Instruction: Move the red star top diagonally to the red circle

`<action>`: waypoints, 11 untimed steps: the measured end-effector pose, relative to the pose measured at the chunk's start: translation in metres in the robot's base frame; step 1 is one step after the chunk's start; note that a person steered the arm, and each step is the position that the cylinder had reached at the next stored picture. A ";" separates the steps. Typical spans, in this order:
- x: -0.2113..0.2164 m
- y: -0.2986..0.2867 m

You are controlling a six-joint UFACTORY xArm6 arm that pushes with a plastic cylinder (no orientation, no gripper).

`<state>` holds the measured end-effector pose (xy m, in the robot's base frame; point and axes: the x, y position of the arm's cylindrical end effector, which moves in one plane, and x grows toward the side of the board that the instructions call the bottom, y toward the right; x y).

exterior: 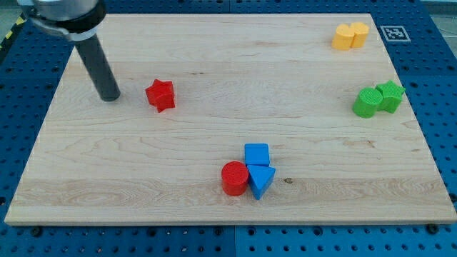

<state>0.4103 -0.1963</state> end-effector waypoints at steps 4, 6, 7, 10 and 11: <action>0.062 0.104; -0.017 0.077; -0.038 0.124; 0.104 0.162; 0.083 0.128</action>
